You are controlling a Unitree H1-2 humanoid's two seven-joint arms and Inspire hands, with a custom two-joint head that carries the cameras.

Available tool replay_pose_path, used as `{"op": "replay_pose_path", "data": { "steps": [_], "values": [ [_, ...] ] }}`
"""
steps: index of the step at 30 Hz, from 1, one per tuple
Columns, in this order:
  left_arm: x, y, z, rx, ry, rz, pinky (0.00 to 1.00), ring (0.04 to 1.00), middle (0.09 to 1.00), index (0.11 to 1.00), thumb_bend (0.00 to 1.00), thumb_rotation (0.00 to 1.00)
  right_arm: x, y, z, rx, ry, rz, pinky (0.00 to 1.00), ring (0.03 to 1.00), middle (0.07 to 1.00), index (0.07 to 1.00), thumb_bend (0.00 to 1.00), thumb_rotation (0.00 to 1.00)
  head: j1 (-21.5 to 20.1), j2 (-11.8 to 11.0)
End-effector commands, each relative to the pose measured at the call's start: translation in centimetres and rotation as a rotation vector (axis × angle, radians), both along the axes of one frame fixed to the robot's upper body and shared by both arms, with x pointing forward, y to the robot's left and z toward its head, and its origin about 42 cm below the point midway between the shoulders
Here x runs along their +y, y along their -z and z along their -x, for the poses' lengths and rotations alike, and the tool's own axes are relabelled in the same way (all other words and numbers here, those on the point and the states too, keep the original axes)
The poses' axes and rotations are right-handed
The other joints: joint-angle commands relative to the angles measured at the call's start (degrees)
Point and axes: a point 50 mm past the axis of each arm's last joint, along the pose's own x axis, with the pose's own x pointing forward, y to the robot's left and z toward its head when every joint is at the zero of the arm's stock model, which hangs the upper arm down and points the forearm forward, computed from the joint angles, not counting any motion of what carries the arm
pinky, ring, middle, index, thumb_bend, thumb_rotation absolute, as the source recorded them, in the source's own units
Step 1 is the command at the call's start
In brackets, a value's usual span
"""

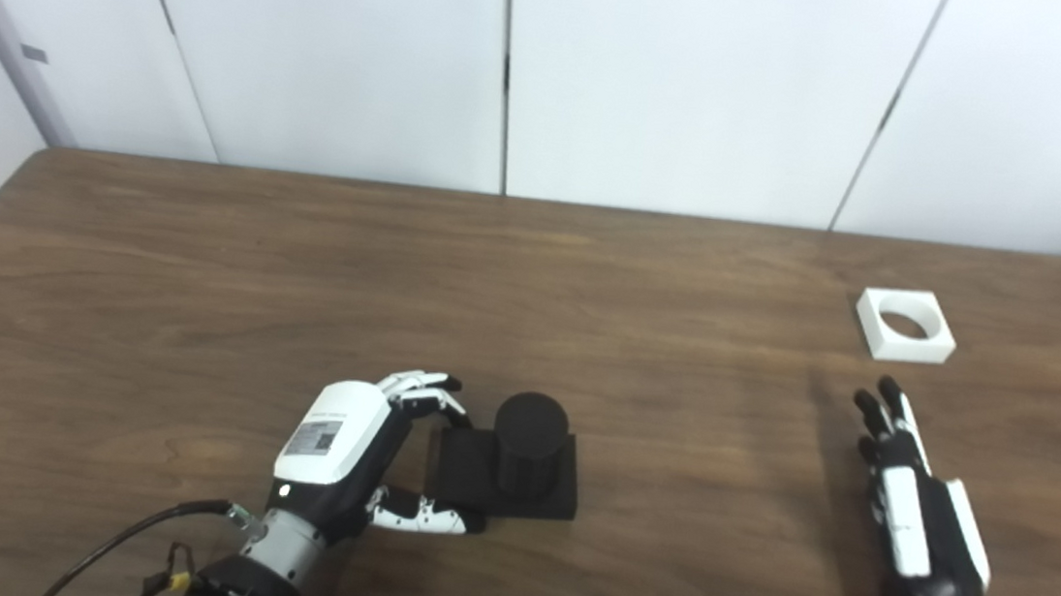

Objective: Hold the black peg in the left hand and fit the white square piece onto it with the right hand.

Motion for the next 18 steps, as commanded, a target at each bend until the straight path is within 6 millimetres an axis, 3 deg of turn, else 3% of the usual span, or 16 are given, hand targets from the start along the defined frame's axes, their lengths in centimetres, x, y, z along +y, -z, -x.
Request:
{"op": "replay_pose_path", "data": {
  "steps": [1,18],
  "values": [
    [-1.8,1.1,1.7,0.076,0.113,-0.016,0.72,0.840,0.812,0.490,0.51,0.05,1.1,-1.3,0.0,-0.055,0.018,-0.016,1.00,1.000,0.955,1.000,0.63,1.00,-0.27,0.22],
    [-4.1,1.8,3.7,0.118,0.225,-0.040,0.74,0.842,0.812,0.489,0.51,0.05,1.8,-2.2,0.0,-0.042,0.019,-0.035,1.00,1.000,0.955,1.000,0.63,1.00,-4.43,1.88]
  ]
}}
